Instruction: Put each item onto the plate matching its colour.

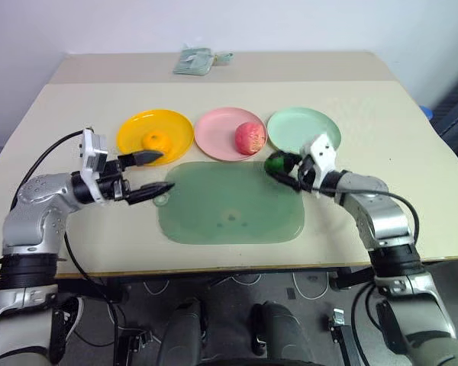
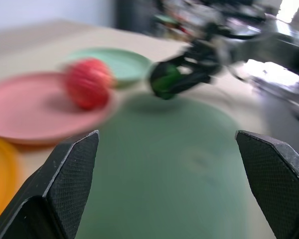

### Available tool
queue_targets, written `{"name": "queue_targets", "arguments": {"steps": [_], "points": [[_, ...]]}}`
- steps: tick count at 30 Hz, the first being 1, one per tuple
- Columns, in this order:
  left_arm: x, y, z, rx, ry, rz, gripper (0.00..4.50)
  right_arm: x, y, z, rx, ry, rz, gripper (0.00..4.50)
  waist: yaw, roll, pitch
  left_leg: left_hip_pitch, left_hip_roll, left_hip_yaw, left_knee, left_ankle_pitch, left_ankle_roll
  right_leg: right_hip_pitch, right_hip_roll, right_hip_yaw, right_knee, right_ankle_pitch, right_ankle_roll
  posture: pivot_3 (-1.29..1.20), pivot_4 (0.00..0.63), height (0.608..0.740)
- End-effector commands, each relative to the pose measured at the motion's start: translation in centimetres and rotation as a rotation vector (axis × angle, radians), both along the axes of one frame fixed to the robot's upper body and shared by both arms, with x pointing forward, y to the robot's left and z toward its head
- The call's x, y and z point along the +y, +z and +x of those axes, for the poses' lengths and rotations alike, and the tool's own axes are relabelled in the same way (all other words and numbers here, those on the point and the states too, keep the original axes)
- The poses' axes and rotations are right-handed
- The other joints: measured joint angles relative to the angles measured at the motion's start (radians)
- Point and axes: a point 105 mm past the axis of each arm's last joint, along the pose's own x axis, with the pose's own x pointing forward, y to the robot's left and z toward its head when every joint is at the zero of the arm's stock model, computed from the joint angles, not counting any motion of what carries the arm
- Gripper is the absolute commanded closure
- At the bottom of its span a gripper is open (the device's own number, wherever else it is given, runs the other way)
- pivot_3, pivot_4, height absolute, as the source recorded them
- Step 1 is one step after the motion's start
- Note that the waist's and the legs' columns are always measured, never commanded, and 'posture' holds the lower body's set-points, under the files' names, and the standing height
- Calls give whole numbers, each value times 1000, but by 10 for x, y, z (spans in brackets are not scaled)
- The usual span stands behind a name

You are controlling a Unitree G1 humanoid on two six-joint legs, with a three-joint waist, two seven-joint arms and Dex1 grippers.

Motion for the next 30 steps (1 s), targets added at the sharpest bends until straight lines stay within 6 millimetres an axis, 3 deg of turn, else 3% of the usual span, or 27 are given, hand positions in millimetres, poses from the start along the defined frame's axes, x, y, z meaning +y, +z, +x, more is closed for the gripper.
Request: {"name": "queue_targets", "arguments": {"steps": [1, 6, 9, 11, 14, 17, 20, 24, 30], "points": [[-2, 14, 0, -76, 19, -17, 0, -27, 28, 23, -102, -176, 35, 1783, -1, 0, 0, 0, 0, 0, 0, 0, 0, 0, 0, 0, 0, 0, 0, 0, 150, 740], [-5, 15, -4, -49, -3, -49, 0, -51, 18, 54, -94, -353, 0, 1783, -4, 0, 0, 0, 0, 2, -1, 0, 0, -1, 0, 1, 0, 0, 0, 0, 150, 740], [1, 17, -5, -41, 22, -72, 0, -45, 15, 57, -98, -298, 40, 888, -5, 0, 0, 0, 0, 2, -1, 0, 0, -1, 0, 1, 0, 0, 0, 0, 150, 740], [4, 13, -6, -38, 31, -53, 0, -48, 20, 60, -117, -319, 45, 36, -7, 0, 0, 0, 0, 3, -1, 0, 0, -1, 0, 2, 0, 0, 0, 0, 150, 740], [3, 12, -10, -30, 26, -61, 0, -54, 42, 58, -182, -304, 130, 36, -8, 1, 1, 0, 0, 4, -1, 0, 0, -2, 0, 3, 0, 0, 0, 0, 150, 740], [3, 10, -13, -29, 24, -61, 0, -53, 63, 42, -246, -185, 203, 36, -3, 1, 1, 0, 1, 3, -1, 0, 0, -2, 0, 3, 0, 0, 0, 0, 150, 740], [0, 6, -18, -13, 0, -50, 0, -32, 72, 3, -263, 80, 195, 36, 3, 1, 1, 0, 2, 3, -1, 0, 0, -2, 0, 3, 0, 0, 0, 0, 150, 740], [1, -1, -25, 4, -26, -18, 0, -14, 59, -42, -220, 285, 75, 36, -1, 1, 0, 0, 2, 1, -1, -1, 1, -1, 0, 3, -1, 0, 0, 0, 150, 740], [-5, -4, -25, 14, -53, 6, 0, -15, 47, -73, -129, 393, 8, 36, -1, 1, 0, 1, 2, 1, -1, -1, 1, -1, 0, 3, 0, 0, 0, 0, 150, 740]]}}
